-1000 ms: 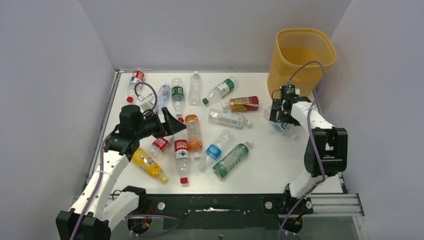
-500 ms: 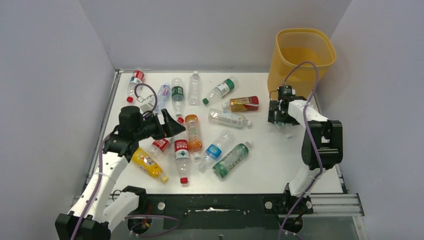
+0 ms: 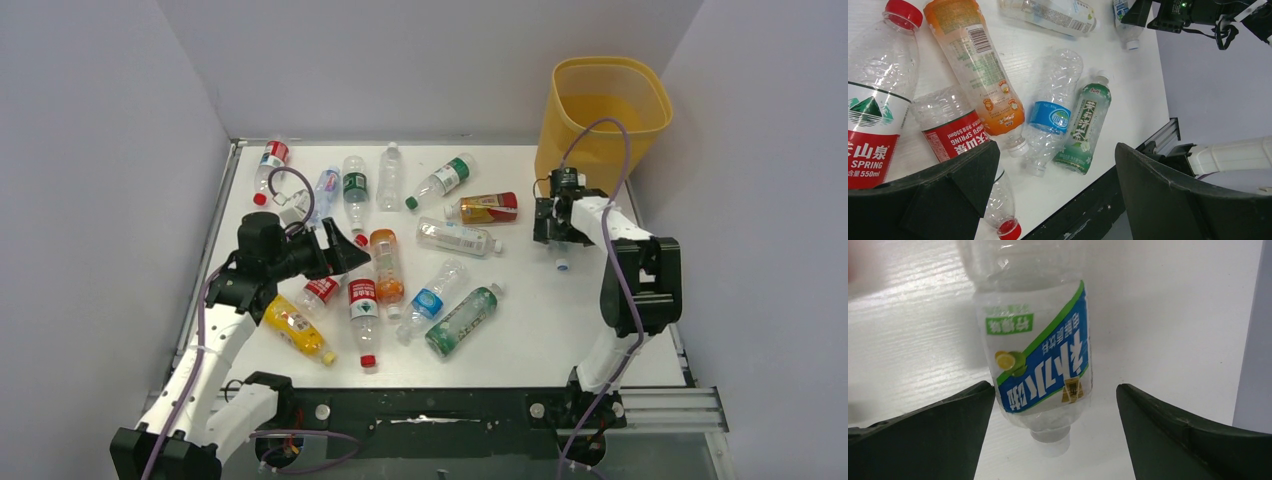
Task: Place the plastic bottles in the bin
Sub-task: Pick up the plastic bottle at the center of the board.
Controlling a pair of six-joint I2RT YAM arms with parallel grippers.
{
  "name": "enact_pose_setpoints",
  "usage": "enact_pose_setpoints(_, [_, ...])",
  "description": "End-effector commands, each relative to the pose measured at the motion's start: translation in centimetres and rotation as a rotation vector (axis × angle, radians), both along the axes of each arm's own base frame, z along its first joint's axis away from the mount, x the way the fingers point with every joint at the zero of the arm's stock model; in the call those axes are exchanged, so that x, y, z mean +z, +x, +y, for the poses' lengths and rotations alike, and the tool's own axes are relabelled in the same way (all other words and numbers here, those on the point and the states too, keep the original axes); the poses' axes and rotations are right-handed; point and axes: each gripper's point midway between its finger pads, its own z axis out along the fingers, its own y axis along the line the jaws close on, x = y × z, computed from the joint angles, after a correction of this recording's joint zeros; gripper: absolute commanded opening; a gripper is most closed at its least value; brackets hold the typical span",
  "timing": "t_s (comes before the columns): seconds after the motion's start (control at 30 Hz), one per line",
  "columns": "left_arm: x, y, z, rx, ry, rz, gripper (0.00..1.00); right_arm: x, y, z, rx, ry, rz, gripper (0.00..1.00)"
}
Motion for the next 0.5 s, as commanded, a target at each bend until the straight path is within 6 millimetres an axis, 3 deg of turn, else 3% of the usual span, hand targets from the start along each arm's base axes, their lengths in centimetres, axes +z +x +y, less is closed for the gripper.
enact_pose_setpoints(0.0, [1.4,0.4,-0.1,-0.009,0.003,-0.052,0.87,1.0,1.8,-0.7,-0.059,-0.035,-0.048,0.98])
enact_pose_setpoints(0.27, [1.6,0.3,0.0,-0.011,0.013,-0.056,0.87,0.4,3.9,0.9,-0.056,0.050,-0.093,0.94])
enact_pose_setpoints(0.33, [1.7,0.3,0.0,-0.012,0.013,-0.054,0.87,0.0,4.1,1.1,-0.053,0.060,-0.094,0.87])
enact_pose_setpoints(0.47, [1.8,0.3,0.1,-0.009,0.015,-0.057,0.87,-0.3,4.0,1.5,-0.040,0.078,-0.092,0.62])
